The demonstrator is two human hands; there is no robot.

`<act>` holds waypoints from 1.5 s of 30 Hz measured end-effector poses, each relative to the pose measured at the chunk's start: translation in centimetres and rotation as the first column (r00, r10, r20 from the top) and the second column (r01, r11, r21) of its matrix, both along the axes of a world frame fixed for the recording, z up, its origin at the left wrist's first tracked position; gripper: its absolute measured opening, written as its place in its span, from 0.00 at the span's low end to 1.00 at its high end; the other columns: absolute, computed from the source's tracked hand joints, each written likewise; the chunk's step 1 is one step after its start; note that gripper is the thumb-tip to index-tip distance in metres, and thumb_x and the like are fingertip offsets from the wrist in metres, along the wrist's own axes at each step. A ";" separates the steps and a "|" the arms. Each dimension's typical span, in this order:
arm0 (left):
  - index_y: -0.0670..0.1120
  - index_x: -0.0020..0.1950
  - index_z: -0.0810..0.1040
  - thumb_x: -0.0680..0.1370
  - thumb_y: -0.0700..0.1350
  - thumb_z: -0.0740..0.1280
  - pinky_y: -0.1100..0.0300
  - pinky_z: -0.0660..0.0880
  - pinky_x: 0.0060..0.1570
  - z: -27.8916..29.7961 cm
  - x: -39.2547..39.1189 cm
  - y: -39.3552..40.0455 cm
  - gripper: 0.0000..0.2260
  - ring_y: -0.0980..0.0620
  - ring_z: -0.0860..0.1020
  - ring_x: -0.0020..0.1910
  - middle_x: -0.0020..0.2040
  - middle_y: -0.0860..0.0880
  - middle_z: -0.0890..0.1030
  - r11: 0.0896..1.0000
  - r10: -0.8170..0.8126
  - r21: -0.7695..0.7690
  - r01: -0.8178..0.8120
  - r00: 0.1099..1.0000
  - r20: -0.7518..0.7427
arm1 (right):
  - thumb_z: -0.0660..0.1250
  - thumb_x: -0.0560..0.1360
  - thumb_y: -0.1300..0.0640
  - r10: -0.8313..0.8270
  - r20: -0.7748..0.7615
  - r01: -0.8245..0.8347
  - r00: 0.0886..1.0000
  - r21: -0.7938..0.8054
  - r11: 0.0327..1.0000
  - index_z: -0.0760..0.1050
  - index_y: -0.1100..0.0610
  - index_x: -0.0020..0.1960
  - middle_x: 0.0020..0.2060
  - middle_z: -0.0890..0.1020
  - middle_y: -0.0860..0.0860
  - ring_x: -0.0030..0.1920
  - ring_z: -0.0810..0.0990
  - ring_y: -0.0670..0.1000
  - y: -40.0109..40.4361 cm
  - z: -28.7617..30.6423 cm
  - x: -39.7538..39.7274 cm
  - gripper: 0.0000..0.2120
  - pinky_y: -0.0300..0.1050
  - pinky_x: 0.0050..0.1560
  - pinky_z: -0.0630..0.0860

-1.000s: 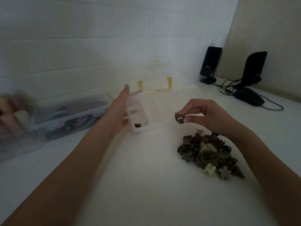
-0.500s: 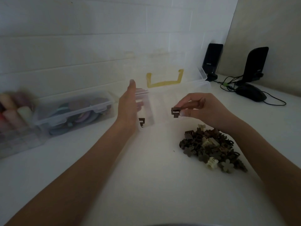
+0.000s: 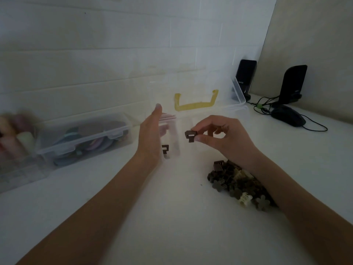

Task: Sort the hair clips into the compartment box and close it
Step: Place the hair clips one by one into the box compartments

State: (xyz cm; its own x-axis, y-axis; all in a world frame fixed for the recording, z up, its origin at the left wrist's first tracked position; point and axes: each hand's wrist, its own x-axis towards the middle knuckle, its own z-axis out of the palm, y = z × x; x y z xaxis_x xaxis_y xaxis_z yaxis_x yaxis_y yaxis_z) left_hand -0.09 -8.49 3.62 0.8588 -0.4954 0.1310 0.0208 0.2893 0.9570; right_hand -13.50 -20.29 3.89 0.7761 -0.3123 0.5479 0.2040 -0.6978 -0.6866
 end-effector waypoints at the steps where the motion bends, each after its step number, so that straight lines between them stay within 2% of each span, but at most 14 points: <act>1: 0.50 0.38 0.77 0.81 0.53 0.61 0.56 0.74 0.56 0.0 -0.1 0.0 0.14 0.56 0.79 0.40 0.33 0.59 0.83 1.000 0.001 0.005 -0.001 1.000 0.008 | 0.74 0.69 0.61 -0.018 0.015 0.018 1.000 -0.020 1.000 0.82 0.53 0.46 0.42 0.85 0.47 0.37 0.77 0.47 0.2 -0.2 0.1 0.07 0.37 0.43 0.70; 4: 0.51 0.39 0.78 0.81 0.54 0.61 0.52 0.73 0.63 -0.1 -0.4 0.1 0.14 0.54 0.80 0.44 0.43 0.53 0.83 1.000 -0.005 0.015 0.005 1.000 0.006 | 0.74 0.70 0.61 -0.044 0.070 0.048 0.997 -0.062 0.997 0.80 0.52 0.46 0.42 0.84 0.48 0.38 0.78 0.50 1.1 -0.6 0.5 0.07 0.40 0.44 0.71; 6: 0.50 0.43 0.79 0.81 0.54 0.61 0.48 0.72 0.66 -0.1 -0.4 -0.1 0.13 0.48 0.80 0.51 0.52 0.47 0.83 1.000 -0.013 0.017 0.013 1.000 0.009 | 0.73 0.70 0.62 -0.040 0.087 0.050 0.995 -0.121 0.991 0.79 0.52 0.46 0.42 0.83 0.48 0.37 0.76 0.47 1.8 -0.6 0.8 0.07 0.34 0.42 0.70; 9: 0.49 0.46 0.79 0.80 0.56 0.62 0.47 0.73 0.65 -0.3 -0.4 -0.1 0.13 0.43 0.80 0.57 0.57 0.44 0.82 1.000 -0.008 0.005 0.008 1.000 0.016 | 0.73 0.71 0.62 -0.041 0.046 0.054 0.998 -0.317 0.947 0.81 0.53 0.48 0.41 0.81 0.46 0.39 0.72 0.39 2.9 -0.7 1.6 0.08 0.28 0.42 0.67; 11: 0.47 0.49 0.78 0.79 0.58 0.63 0.46 0.74 0.64 -0.3 -0.4 -0.1 0.15 0.41 0.80 0.58 0.60 0.42 0.81 1.000 -0.010 0.003 0.010 1.000 0.012 | 0.73 0.70 0.62 -0.042 0.013 0.044 0.999 -0.365 0.930 0.82 0.53 0.52 0.42 0.79 0.46 0.42 0.72 0.40 2.8 -0.7 1.9 0.11 0.31 0.43 0.69; 14: 0.46 0.45 0.79 0.81 0.54 0.61 0.48 0.74 0.63 0.0 -0.5 0.0 0.14 0.45 0.80 0.52 0.52 0.45 0.83 1.000 -0.010 0.006 0.010 1.000 0.017 | 0.74 0.70 0.60 -0.055 -0.039 0.033 0.998 -0.418 0.908 0.80 0.51 0.58 0.43 0.76 0.48 0.45 0.72 0.50 2.1 -0.9 1.8 0.17 0.44 0.46 0.73; 18: 0.49 0.37 0.78 0.82 0.50 0.61 0.50 0.72 0.62 0.1 -0.9 0.1 0.15 0.50 0.79 0.45 0.41 0.51 0.82 1.000 -0.026 -0.013 0.026 0.999 0.025 | 0.73 0.71 0.58 -0.063 -0.130 -0.003 0.989 -0.452 0.892 0.79 0.46 0.60 0.44 0.74 0.46 0.44 0.72 0.49 1.3 -0.7 0.8 0.19 0.40 0.46 0.72; 23: 0.50 0.36 0.77 0.82 0.50 0.62 0.57 0.73 0.56 0.5 -0.7 -0.1 0.15 0.56 0.77 0.38 0.37 0.55 0.80 1.000 -0.002 -0.007 0.002 1.000 -0.017 | 0.74 0.70 0.56 -0.084 -0.186 0.023 0.979 -0.312 0.950 0.83 0.51 0.44 0.34 0.81 0.44 0.32 0.74 0.43 -0.2 1.2 -0.9 0.03 0.31 0.36 0.69; 27: 0.51 0.31 0.79 0.81 0.50 0.63 0.62 0.73 0.47 0.0 -0.1 -0.1 0.18 0.59 0.77 0.33 0.31 0.57 0.81 1.000 -0.014 -0.023 0.013 1.000 -0.013 | 0.74 0.70 0.57 -0.077 -0.467 -0.019 0.881 -0.197 0.980 0.84 0.51 0.42 0.33 0.84 0.48 0.31 0.81 0.48 -2.6 2.0 -2.4 0.02 0.41 0.34 0.79; 30: 0.51 0.28 0.80 0.81 0.50 0.64 0.61 0.72 0.49 0.0 0.1 -0.1 0.20 0.57 0.77 0.35 0.33 0.56 0.82 1.000 -0.015 -0.013 0.015 1.000 -0.021 | 0.74 0.69 0.57 -0.116 -0.544 0.004 0.831 -0.202 0.979 0.84 0.48 0.42 0.30 0.84 0.49 0.27 0.80 0.48 -3.6 2.4 -3.2 0.04 0.39 0.30 0.77; 33: 0.51 0.28 0.81 0.80 0.50 0.64 0.62 0.73 0.49 0.2 0.2 -0.1 0.21 0.55 0.77 0.38 0.33 0.57 0.82 0.999 -0.044 -0.011 0.043 0.998 -0.049 | 0.74 0.68 0.55 -0.107 -0.550 -0.006 0.828 -0.200 0.980 0.85 0.48 0.44 0.25 0.82 0.46 0.22 0.73 0.41 -3.7 2.9 -3.7 0.05 0.32 0.29 0.71; 37: 0.51 0.40 0.78 0.80 0.52 0.65 0.61 0.73 0.49 0.1 0.5 0.1 0.10 0.53 0.77 0.43 0.44 0.52 0.81 0.999 -0.046 0.011 0.047 0.995 -0.088 | 0.74 0.68 0.52 -0.049 -0.578 -0.061 0.815 -0.170 0.984 0.85 0.46 0.44 0.26 0.81 0.48 0.23 0.70 0.44 -3.4 3.1 -3.7 0.05 0.35 0.30 0.69; 42: 0.52 0.25 0.82 0.81 0.49 0.64 0.59 0.71 0.54 -0.1 0.4 0.0 0.23 0.54 0.78 0.39 0.32 0.58 0.83 0.998 -0.055 0.023 0.056 0.998 -0.024 | 0.72 0.71 0.49 -0.136 -0.717 -0.080 0.683 -0.259 0.963 0.83 0.43 0.48 0.17 0.74 0.42 0.19 0.69 0.42 -2.3 2.1 -2.6 0.06 0.29 0.28 0.65; 45: 0.55 0.24 0.82 0.81 0.49 0.63 0.60 0.71 0.54 -0.1 0.4 -0.1 0.25 0.55 0.78 0.38 0.31 0.59 0.83 0.997 -0.068 0.018 0.068 0.998 -0.006 | 0.73 0.70 0.51 -0.158 -0.705 -0.077 0.691 -0.290 0.954 0.84 0.46 0.44 0.18 0.75 0.41 0.20 0.70 0.42 -2.2 2.0 -2.4 0.03 0.34 0.31 0.68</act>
